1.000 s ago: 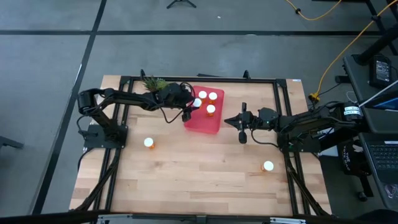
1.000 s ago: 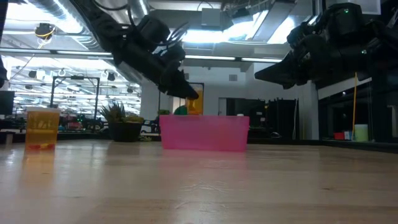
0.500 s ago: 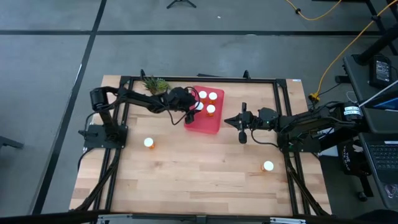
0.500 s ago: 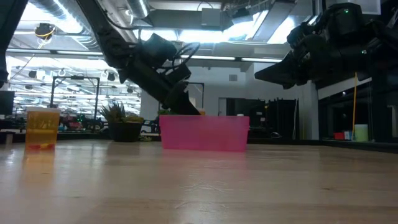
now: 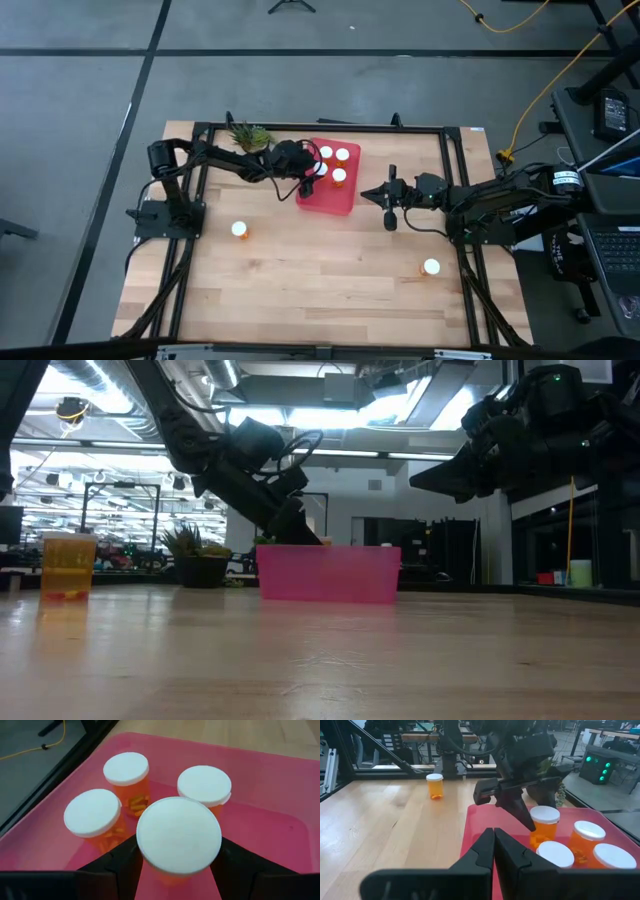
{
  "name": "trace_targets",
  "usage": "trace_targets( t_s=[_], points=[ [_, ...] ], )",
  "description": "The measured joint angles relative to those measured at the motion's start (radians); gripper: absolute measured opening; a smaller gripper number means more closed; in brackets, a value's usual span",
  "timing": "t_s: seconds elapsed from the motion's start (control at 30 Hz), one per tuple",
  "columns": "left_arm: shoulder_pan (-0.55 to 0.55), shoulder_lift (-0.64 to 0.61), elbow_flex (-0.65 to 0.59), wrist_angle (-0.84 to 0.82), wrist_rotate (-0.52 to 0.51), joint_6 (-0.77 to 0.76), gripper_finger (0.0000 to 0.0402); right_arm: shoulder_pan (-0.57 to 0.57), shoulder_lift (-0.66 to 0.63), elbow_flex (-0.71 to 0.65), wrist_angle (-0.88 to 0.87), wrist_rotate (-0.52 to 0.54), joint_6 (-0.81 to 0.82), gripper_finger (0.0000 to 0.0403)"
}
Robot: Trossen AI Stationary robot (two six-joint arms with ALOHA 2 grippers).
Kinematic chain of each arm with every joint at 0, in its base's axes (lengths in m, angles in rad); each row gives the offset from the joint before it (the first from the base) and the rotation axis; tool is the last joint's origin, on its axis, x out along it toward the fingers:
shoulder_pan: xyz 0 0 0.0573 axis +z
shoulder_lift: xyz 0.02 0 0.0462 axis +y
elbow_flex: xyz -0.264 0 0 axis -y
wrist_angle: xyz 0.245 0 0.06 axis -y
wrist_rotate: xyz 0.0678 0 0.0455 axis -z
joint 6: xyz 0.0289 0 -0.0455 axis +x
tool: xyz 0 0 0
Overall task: Pick and place pill bottles into a basket
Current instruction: Put the orange pill bottle into the red bin
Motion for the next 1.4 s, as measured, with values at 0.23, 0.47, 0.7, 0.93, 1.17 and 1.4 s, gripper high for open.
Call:
trace_targets(
  t_s=[0.23,0.47,0.7,0.93,1.17,1.4],
  points=[
    [0.000,0.000,0.089,-0.166,-0.014,0.005,0.0203,0.000,0.000,0.000,0.005,0.000,-0.003,0.0016],
    [-0.001,0.000,0.105,-0.172,-0.029,0.034,0.0203,0.000,0.000,0.000,0.006,0.000,0.000,0.0016],
    [-0.001,0.000,0.105,-0.172,-0.027,0.011,0.0203,0.000,0.000,0.000,0.006,0.000,0.000,0.0016],
    [-0.001,0.000,0.105,-0.172,-0.032,0.008,0.0203,0.000,0.000,0.000,0.007,0.000,0.000,0.0016],
    [-0.008,0.013,0.104,-0.166,-0.040,0.010,0.0203,0.000,0.000,0.000,0.007,0.000,0.000,0.0016],
    [-0.010,0.035,0.105,-0.150,-0.043,0.019,0.0203,0.000,0.000,0.000,0.007,0.000,0.001,0.0016]
  ],
)
